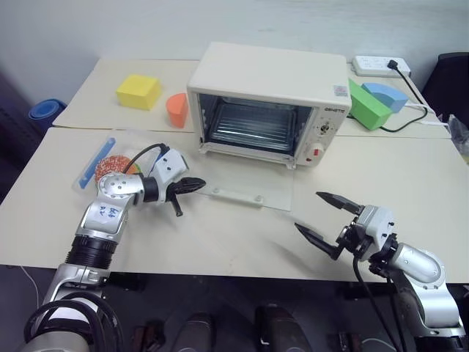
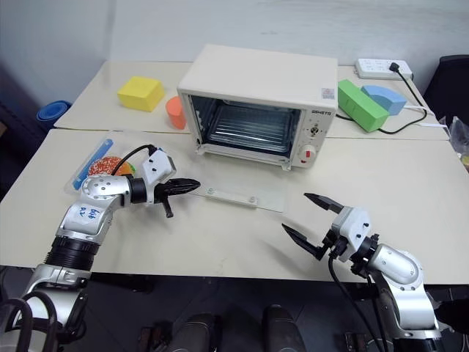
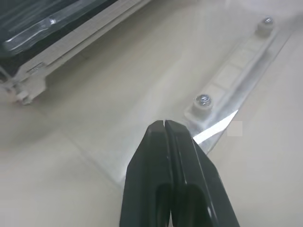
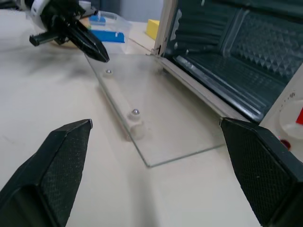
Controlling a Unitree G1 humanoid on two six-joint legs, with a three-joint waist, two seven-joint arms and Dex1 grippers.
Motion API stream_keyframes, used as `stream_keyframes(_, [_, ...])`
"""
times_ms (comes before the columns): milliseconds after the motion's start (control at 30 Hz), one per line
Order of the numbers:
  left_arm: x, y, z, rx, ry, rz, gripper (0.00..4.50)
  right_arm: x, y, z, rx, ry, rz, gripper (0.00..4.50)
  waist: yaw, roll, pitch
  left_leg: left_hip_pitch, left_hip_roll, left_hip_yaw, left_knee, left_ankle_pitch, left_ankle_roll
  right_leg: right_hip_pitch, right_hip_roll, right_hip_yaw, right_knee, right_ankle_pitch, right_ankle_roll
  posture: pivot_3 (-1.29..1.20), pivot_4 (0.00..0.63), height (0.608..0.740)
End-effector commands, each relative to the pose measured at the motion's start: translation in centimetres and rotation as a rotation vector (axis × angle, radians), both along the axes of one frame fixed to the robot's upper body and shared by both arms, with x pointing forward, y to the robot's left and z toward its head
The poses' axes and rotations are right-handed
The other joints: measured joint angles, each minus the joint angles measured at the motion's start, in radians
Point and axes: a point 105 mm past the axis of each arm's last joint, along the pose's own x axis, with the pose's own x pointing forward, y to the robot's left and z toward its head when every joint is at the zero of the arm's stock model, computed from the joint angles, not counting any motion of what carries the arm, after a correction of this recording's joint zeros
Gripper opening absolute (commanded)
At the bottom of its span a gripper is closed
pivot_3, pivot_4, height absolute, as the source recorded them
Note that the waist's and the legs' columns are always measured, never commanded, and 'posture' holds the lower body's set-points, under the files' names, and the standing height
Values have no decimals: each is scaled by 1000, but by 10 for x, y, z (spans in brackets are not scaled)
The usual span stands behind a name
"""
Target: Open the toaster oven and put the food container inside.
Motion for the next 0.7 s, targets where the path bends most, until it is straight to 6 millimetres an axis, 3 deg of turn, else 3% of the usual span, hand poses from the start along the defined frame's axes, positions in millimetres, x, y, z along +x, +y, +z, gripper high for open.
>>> stream_keyframes(33, [-6, -4, 9, -74, -24, -4, 41, 3, -3, 18, 61, -46, -18, 4500, 0, 0, 0, 0, 0, 0, 0, 0, 0, 0, 0, 0, 0, 0, 0, 0, 150, 740])
stream_keyframes(133, [-20, -3, 31, -236, -43, -23, 41, 6, -3, 26, 110, -28, 10, 4500, 0, 0, 0, -1, 0, 0, 0, 1, -1, 0, 0, 0, -1, 0, 0, 0, 150, 740])
stream_keyframes(267, [-57, 20, 45, -327, -16, -24, 1169, 3, 7, 26, 118, 23, 118, 4500, -11, 0, 0, -1, 2, 0, 0, 0, -2, -1, 0, 0, -2, 0, 0, 0, 150, 740])
stream_keyframes(333, [-72, 48, 45, -348, 3, 108, 1840, 5, 11, 28, 110, 9, 156, 4500, -20, 0, 0, 0, 2, 0, -2, 0, -2, -1, 0, 1, -2, 0, 0, 0, 150, 740])
stream_keyframes(467, [-94, 70, 48, -357, -30, 193, 2954, 8, 16, 31, 100, -12, 197, 4500, -21, 0, 0, 0, 3, -1, -2, -1, 1, 0, 0, 0, -3, 0, -1, 0, 150, 740])
stream_keyframes(600, [-159, 158, 34, -408, -155, 637, 4284, 7, 42, 34, 78, -118, 346, 4500, -35, 0, 0, 1, 3, 1, -4, -3, 2, 0, -1, 1, -5, -1, -1, 0, 150, 740])
stream_keyframes(700, [-192, 197, 19, -446, -155, 876, 4463, 5, 52, 30, 79, -128, 399, 4500, -28, -1, 0, 3, 5, 2, -8, -4, 1, 0, 1, 0, -6, -2, -4, 0, 150, 740])
